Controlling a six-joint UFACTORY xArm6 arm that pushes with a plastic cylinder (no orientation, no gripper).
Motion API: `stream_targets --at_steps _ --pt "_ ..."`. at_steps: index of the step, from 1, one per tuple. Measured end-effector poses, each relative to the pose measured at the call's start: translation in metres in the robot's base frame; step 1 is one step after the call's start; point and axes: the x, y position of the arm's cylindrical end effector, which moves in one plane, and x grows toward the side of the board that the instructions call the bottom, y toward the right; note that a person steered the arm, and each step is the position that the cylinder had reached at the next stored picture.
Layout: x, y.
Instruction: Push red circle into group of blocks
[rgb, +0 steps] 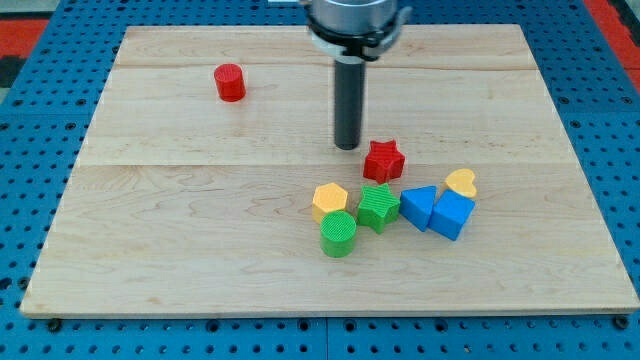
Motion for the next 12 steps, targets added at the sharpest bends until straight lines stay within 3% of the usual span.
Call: stream_targets --at_steps 1,2,3,4,5,6,7,8,9,10,11,12 --pt "0.030 0.027" --pt "0.021 -0.005" --pt "-0.013 -0.064" --pt "-0.010 -0.179" --pt "-0.068 -0.224" --pt "-0.129 -0.212" --pt "-0.132 -0.156" --pt "-0.076 -0.148" --pt "-0.046 -0.098" --pt "-0.090 -0.118" --pt "-0.091 -0.060" --pt "-0.034 -0.025"
